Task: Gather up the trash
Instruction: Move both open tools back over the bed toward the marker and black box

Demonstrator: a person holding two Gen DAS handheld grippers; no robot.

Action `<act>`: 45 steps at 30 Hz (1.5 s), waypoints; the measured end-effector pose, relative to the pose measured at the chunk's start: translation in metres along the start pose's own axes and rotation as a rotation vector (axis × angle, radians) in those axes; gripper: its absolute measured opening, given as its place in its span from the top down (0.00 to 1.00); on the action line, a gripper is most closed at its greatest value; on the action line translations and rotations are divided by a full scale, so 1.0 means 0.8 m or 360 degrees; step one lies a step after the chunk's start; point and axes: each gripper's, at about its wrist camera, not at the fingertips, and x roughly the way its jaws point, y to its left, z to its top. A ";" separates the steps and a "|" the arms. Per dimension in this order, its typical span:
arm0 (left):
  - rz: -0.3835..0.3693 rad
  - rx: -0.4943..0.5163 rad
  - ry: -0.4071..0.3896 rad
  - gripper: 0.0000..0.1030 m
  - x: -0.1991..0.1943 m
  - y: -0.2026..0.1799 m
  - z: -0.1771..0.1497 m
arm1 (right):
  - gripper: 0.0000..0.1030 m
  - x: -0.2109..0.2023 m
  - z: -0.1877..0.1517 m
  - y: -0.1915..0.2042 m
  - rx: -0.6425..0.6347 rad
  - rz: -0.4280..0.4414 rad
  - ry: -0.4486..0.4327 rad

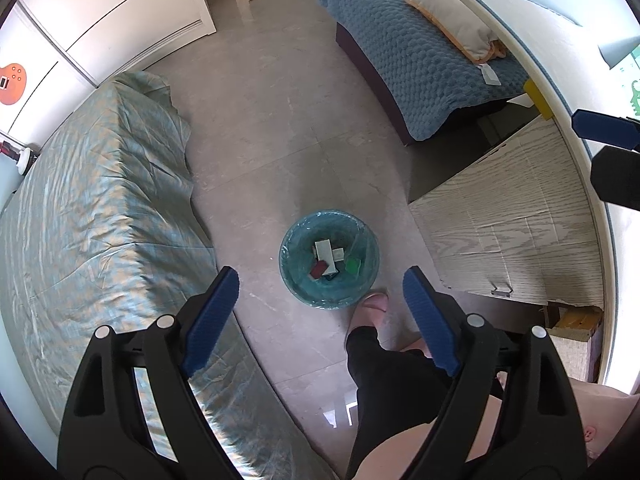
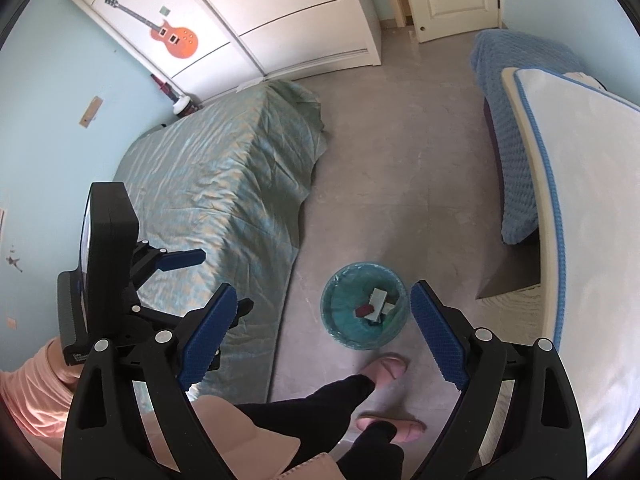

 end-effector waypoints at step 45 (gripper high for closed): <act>-0.0169 0.0860 -0.0161 0.12 -0.063 -0.302 -0.010 | 0.11 -0.216 -0.237 -0.164 0.0783 -0.0436 -0.0538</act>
